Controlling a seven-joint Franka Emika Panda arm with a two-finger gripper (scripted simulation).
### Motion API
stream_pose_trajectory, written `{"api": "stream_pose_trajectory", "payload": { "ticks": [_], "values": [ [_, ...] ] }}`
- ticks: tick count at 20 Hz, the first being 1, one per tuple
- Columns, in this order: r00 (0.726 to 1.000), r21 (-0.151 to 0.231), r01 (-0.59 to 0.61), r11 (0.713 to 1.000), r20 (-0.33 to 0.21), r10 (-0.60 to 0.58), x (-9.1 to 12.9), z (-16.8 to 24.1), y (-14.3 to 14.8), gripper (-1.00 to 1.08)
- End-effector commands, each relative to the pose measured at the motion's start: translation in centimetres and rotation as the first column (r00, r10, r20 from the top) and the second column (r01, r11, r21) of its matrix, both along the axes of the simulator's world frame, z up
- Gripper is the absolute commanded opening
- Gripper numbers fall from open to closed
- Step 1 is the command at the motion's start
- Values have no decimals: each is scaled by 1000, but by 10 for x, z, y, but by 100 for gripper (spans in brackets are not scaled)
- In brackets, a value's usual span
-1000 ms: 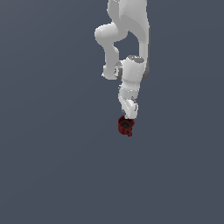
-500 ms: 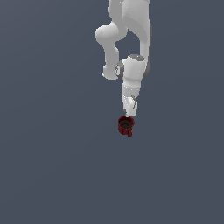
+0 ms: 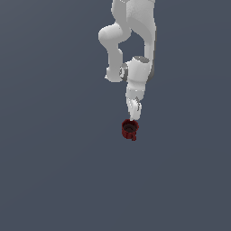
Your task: Pick up the object and move it to a goal position.
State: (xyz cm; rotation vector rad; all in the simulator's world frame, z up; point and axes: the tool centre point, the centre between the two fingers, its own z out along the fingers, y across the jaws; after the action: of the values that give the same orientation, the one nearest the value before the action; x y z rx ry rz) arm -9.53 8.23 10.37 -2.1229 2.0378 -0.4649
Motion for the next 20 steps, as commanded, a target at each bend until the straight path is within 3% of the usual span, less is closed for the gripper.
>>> {"api": "stream_pose_trajectory", "payload": {
  "ticks": [1,15,16,20],
  "values": [
    [1000,0,1,1000,0,-1,0,-2,0,28],
    [1000,3,4,1000,0,-4,8,-27,-3,28],
    [1000,3,4,1000,0,-4,8,-27,-3,-100],
    [1000,3,4,1000,0,-4,8,-27,-3,-100]
  ]
}}
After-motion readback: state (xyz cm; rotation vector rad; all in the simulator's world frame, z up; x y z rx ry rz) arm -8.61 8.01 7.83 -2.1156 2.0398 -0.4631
